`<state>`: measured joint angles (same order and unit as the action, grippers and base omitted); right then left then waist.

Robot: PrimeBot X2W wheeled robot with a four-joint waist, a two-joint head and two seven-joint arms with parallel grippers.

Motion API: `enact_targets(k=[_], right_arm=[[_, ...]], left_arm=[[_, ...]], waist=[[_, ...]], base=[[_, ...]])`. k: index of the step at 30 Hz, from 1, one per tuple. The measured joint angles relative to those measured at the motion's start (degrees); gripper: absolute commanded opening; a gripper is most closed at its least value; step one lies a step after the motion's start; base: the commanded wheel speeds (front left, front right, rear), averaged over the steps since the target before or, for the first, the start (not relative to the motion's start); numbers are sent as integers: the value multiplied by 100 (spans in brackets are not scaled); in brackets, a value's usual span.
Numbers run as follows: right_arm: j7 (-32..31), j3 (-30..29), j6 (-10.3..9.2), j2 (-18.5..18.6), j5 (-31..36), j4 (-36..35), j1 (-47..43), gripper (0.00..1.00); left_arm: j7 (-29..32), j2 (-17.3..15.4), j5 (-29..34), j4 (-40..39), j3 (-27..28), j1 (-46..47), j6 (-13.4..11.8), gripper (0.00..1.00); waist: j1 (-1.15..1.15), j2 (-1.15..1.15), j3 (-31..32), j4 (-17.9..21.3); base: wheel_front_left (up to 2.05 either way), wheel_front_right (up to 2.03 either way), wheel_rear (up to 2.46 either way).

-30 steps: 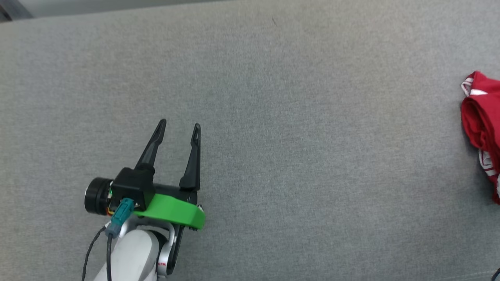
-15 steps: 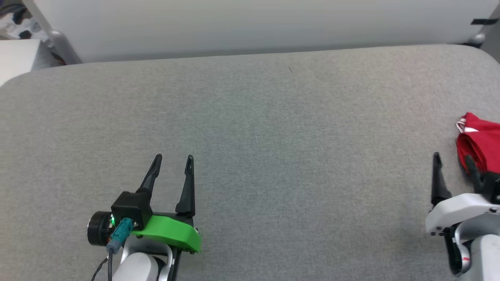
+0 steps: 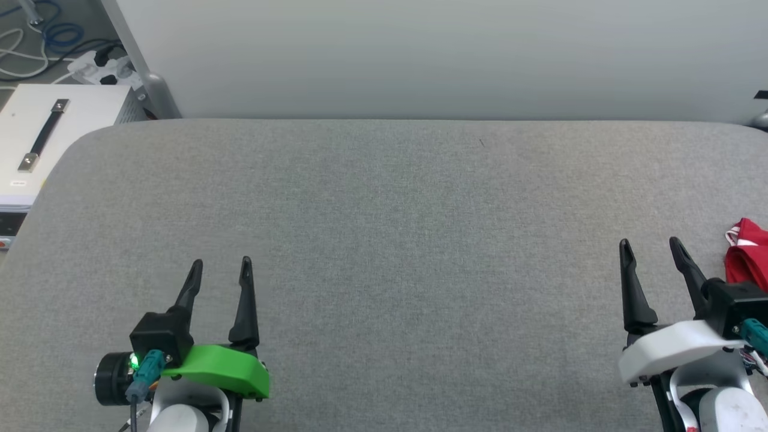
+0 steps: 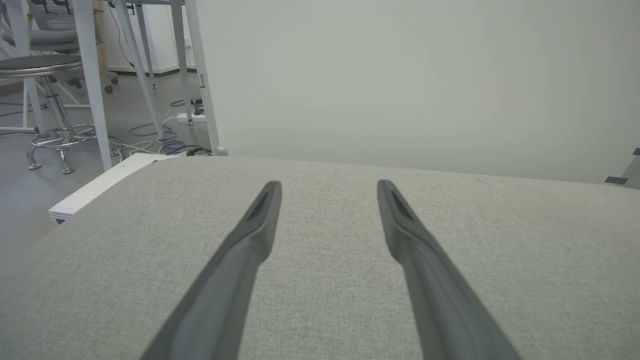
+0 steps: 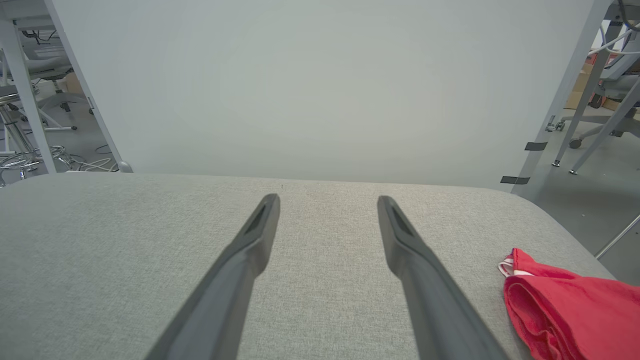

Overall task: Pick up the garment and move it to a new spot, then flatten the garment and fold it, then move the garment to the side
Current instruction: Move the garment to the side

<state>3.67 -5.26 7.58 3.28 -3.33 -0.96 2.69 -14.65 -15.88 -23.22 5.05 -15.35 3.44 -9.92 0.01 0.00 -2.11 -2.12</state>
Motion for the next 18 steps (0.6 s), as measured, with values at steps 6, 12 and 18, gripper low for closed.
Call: enact_targets(k=[6, 12, 18], right_arm=[[-297, 48, 0, -22, 12, -576, -432, 100], [-535, 112, 0, -30, -23, -928, -838, 100], [-660, 111, 0, -31, -189, -1012, -1079, 100]], left_arm=[[-1, -53, 4, -48, 65, -150, 1, 100], [-1, -58, 4, -48, 15, -347, 1, 100], [0, -53, 4, -5, -103, -469, 3, 100]], waist=[[0, 0, 187, -28], [0, 0, 370, -1], [0, 0, 493, 30]], base=[[0, 0, 0], [0, 0, 0], [0, 0, 0]])
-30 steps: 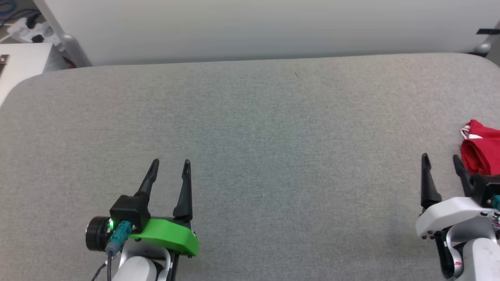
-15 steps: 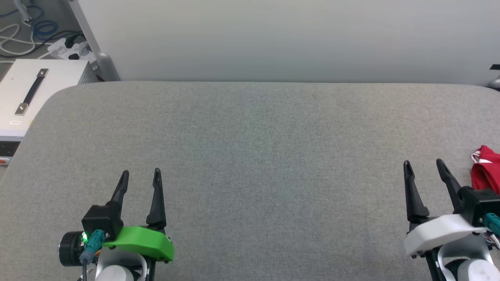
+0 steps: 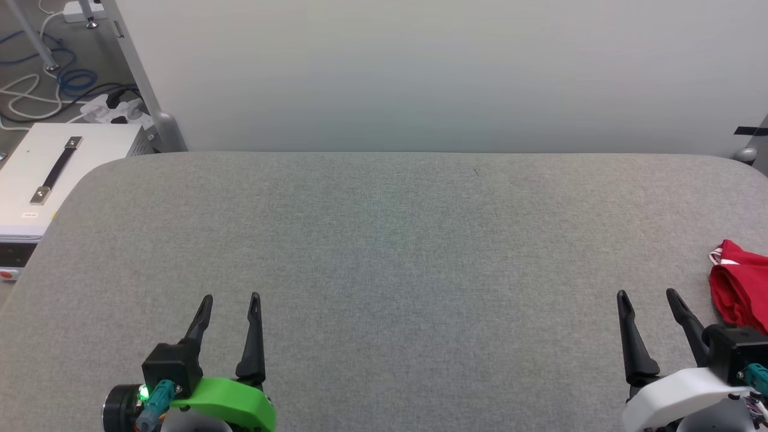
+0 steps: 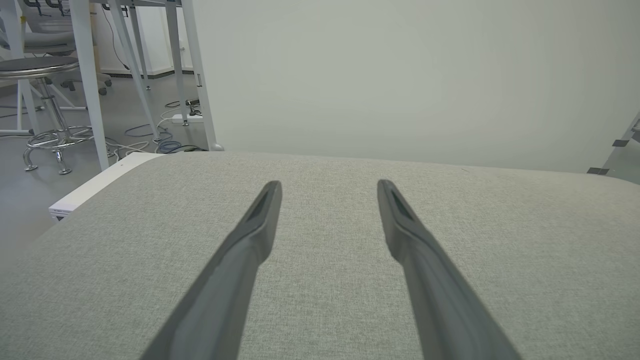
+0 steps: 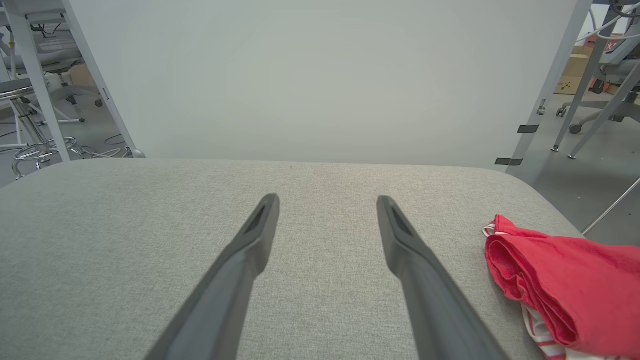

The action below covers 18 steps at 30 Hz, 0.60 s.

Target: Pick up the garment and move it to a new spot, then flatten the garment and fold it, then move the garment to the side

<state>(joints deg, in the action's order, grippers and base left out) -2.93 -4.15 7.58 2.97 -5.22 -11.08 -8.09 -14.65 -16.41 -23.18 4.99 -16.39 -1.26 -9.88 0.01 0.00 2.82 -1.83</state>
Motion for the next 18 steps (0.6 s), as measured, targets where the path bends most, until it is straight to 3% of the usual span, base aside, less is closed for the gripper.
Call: enact_targets(k=[18], right_arm=[[-10, 90, 0, -2, -69, 2, -19, 100]], left_arm=[[10, -21, -12, 16, -10, -12, -3, 100]], waist=[[0, 0, -52, -6]], base=[[0, 0, 0]])
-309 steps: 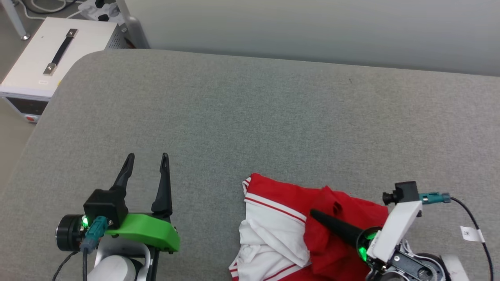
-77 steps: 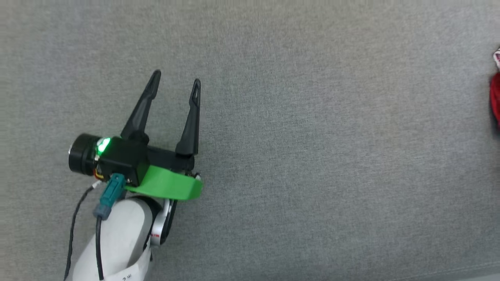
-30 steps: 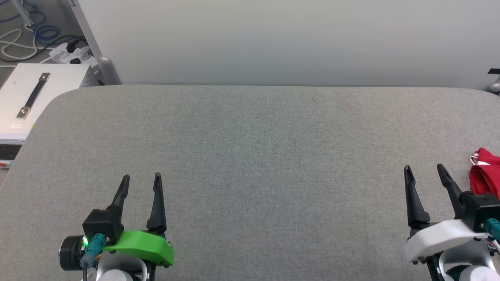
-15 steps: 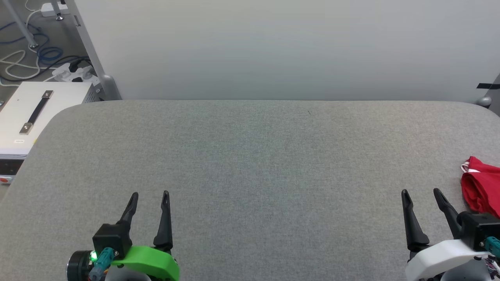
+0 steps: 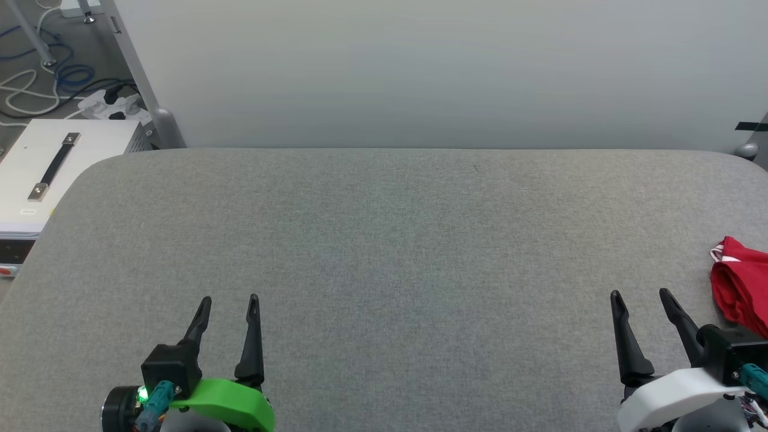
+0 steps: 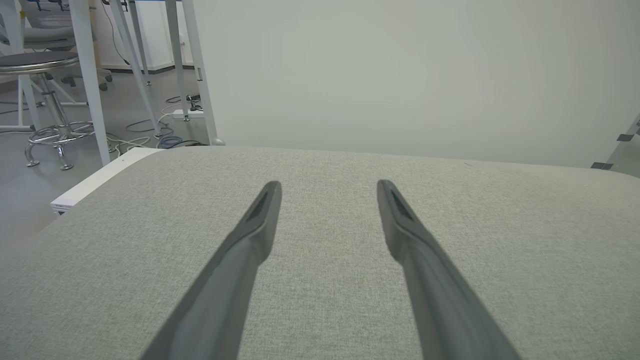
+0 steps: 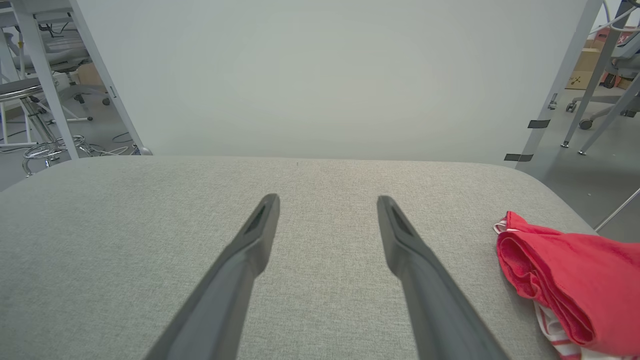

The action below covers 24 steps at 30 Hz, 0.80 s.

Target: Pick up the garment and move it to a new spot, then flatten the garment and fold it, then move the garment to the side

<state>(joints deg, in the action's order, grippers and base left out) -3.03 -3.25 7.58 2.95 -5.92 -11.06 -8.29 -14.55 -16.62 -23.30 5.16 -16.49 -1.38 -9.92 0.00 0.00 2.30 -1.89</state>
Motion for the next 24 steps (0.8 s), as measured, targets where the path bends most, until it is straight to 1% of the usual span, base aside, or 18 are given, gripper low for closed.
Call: enact_targets(k=[11, 12, 24], right_arm=[[2, 18, -1, 0, -31, 21, 11, 100], [1, 18, 0, 0, -34, 21, 10, 0], [0, 16, 0, 1, -22, 69, 12, 0]], left_arm=[[-1, -3, -40, 13, -4, 2, -18, 100], [-1, -1, -40, 12, -5, 2, -16, 0], [92, 60, 65, -15, 68, 3, 18, 0]], waist=[[0, 0, -18, -14], [0, 0, -21, -16], [0, 0, -36, -1]], base=[[0, 0, 0], [0, 0, 0], [0, 0, 0]])
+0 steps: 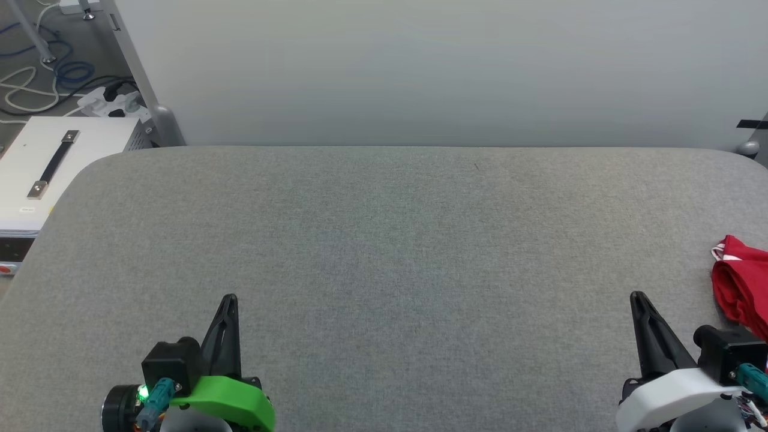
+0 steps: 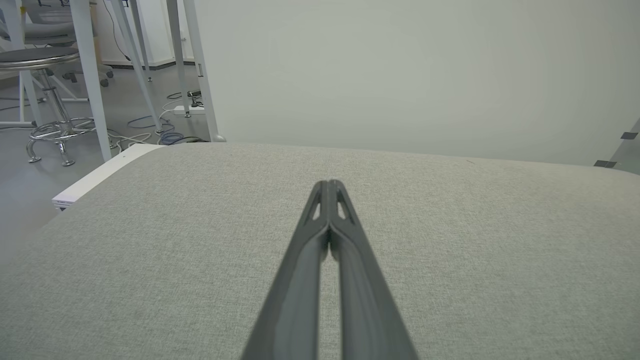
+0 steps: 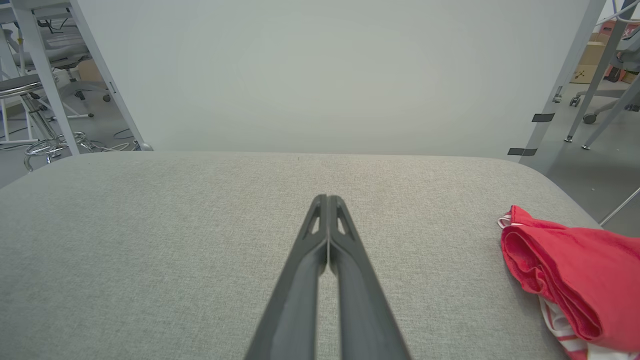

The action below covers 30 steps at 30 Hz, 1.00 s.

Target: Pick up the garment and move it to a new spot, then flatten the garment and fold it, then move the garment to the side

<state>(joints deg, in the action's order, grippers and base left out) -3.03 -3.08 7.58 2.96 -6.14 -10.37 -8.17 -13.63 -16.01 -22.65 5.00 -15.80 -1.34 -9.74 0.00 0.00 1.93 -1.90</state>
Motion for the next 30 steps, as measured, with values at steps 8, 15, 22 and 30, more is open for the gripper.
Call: enact_targets(k=[8, 15, 22, 30], right_arm=[[2, 18, 0, 0, 41, 76, 13, 0], [26, 34, 0, 0, 67, 127, 47, 0], [29, 55, 0, 0, 94, 192, 125, 0], [52, 81, 0, 0, 137, 264, 141, 0]], left_arm=[[78, 90, 134, -19, 124, 1, 65, 0], [166, 165, 278, -37, 192, 2, 142, 0], [255, 220, 404, -69, 303, 3, 190, 0], [321, 328, 573, -115, 387, 4, 244, 0]], waist=[[0, 0, -13, 13], [0, 0, -24, 24], [0, 0, -36, 35], [0, 0, -49, 48]], base=[[0, 0, 0], [0, 0, 0], [0, 0, 0], [0, 0, 0]])
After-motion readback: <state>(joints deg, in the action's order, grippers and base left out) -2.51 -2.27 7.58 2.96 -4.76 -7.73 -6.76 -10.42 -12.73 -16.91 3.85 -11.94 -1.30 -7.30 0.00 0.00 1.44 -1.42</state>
